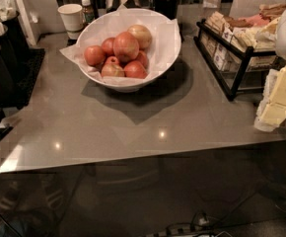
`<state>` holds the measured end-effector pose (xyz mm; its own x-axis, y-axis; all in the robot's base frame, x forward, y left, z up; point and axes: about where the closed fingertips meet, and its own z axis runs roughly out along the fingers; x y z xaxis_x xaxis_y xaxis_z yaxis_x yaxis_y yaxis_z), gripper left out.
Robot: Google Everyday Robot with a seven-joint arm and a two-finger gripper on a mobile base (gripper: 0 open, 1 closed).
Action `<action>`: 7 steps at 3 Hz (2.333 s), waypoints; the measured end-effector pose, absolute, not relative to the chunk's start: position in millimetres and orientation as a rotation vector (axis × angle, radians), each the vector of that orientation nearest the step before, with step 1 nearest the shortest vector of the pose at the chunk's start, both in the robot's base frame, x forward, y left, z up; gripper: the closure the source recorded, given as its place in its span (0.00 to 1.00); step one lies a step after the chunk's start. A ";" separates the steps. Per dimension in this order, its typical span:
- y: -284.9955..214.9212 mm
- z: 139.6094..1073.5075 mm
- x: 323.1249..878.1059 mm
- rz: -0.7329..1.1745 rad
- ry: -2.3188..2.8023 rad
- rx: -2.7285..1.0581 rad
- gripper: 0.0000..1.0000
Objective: Pick apple from white bowl
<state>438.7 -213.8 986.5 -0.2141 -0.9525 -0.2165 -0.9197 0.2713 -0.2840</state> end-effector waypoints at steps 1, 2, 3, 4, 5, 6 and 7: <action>-213.6 986.6 438.9 -0.132 2.203 -1.705 0.00; -204.2 990.2 446.3 -0.107 2.171 -1.716 0.00; -179.0 990.5 466.9 -0.029 2.118 -1.748 0.00; -178.3 990.9 468.1 -0.028 2.116 -1.748 0.00; -177.4 991.8 470.5 -0.035 2.116 -1.725 0.00; -146.1 994.3 498.5 0.017 2.024 -1.776 0.00; -106.5 1000.5 528.6 0.083 1.897 -1.866 0.00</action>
Offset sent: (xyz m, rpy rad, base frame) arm 0.0167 0.0189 0.0027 0.0485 0.0069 0.0519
